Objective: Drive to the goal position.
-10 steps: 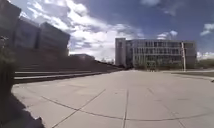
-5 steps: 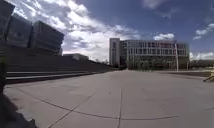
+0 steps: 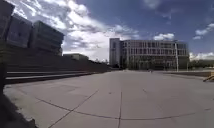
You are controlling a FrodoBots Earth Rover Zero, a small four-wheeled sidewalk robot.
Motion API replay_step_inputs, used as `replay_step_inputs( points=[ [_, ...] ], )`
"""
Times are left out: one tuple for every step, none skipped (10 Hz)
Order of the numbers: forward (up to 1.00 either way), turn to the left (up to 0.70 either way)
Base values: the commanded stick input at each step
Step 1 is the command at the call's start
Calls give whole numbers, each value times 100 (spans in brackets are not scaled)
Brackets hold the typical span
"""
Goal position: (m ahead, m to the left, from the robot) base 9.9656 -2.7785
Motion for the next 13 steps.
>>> replay_step_inputs(
  points=[
    [0,-70],
    [0,-70],
    [0,-62],
    [0,-44],
    [0,-5],
    [0,0],
    [0,0],
    [0,0],
    [0,0],
    [0,0],
    [0,0],
    [0,0],
    [0,0]
  ],
)
